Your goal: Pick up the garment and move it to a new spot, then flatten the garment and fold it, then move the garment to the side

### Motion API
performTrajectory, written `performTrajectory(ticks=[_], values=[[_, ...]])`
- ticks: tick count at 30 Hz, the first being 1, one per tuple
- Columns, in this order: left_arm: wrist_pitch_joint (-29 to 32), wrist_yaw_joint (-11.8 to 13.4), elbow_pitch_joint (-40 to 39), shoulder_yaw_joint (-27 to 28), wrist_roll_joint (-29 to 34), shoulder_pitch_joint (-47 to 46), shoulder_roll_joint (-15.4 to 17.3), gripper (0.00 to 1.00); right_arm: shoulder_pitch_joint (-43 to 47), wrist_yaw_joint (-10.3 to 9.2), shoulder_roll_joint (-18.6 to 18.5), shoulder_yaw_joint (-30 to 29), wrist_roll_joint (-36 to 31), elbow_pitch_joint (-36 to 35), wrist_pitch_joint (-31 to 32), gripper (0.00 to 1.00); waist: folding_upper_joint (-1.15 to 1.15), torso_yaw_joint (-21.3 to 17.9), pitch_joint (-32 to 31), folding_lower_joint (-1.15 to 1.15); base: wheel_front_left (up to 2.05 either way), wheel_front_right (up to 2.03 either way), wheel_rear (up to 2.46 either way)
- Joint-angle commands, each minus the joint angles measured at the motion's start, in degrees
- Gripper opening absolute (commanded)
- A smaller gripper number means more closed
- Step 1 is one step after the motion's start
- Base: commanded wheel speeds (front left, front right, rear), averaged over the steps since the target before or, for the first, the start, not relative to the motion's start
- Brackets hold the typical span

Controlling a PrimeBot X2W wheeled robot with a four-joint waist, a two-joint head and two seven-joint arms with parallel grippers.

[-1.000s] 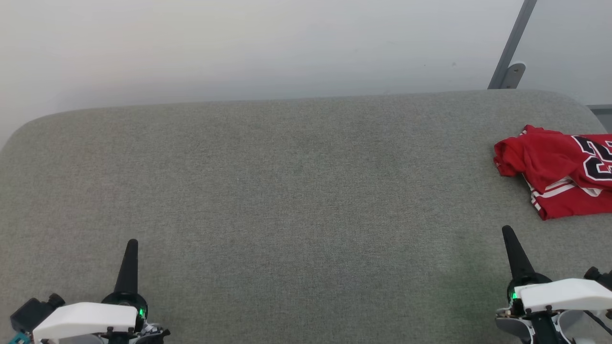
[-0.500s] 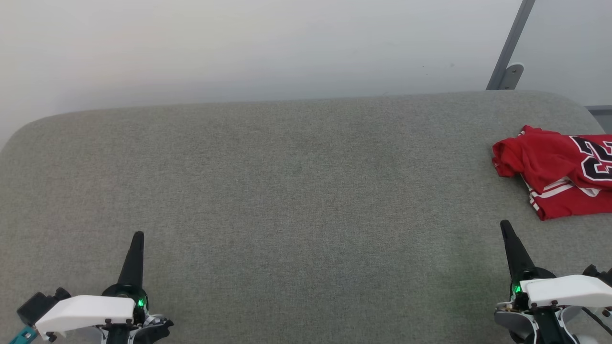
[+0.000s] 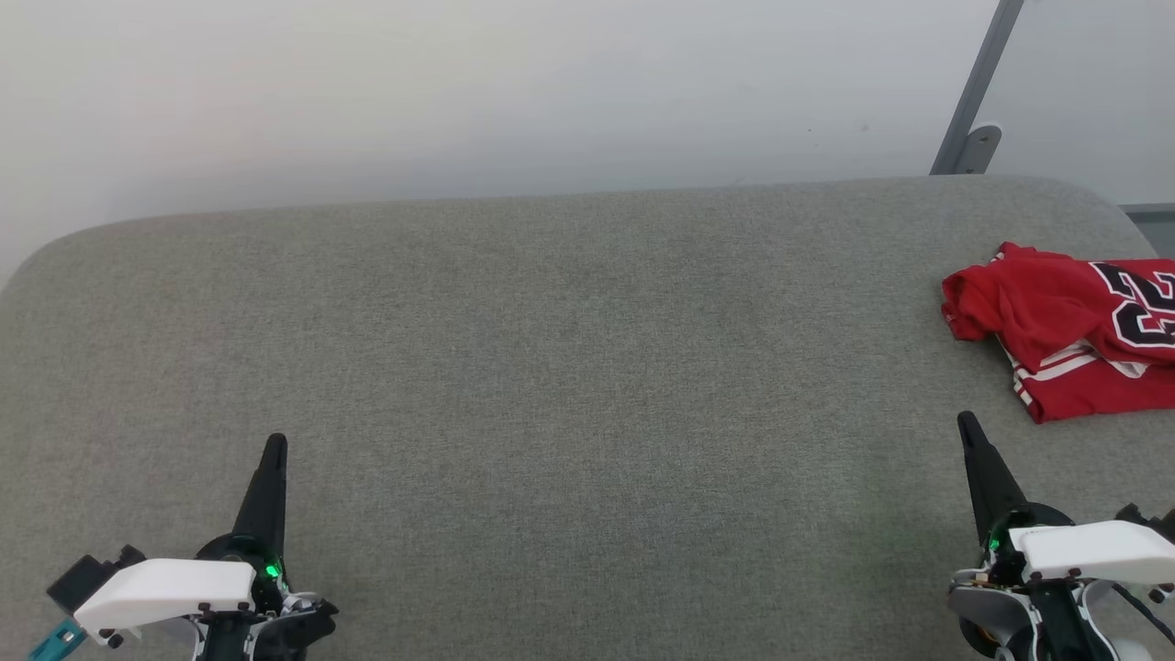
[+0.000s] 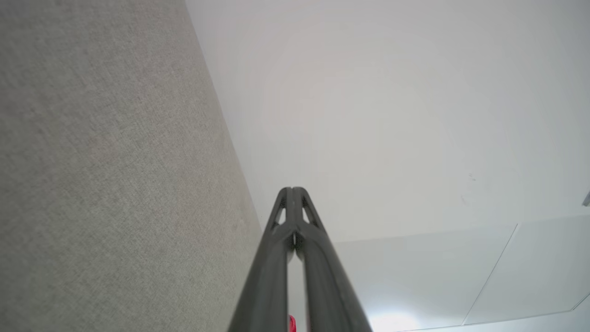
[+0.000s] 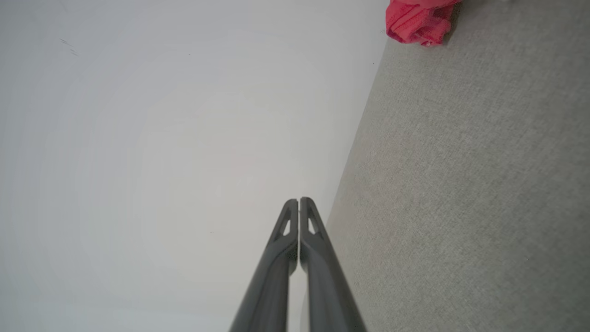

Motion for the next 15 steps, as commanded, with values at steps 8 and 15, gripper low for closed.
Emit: performTrajectory(ticks=[8, 15], values=[[1.1, -0.3, 0.4, -0.2, -3.6, -1.6, -0.3, 0.0, -0.9, -0.01, 0.4, -0.3, 3.5, -0.7, 1.1, 0.0, 0.0, -0.1, -0.1, 0.0, 0.0, 0.0, 0.0], [1.7, -0.3, 0.8, -0.3, -5.9, -1.9, -0.5, 0.0, -1.2, -0.02, 0.6, -0.5, 6.2, -0.8, 1.8, 0.0, 0.0, -0.2, -0.2, 0.0, 0.0, 0.0, 0.0]])
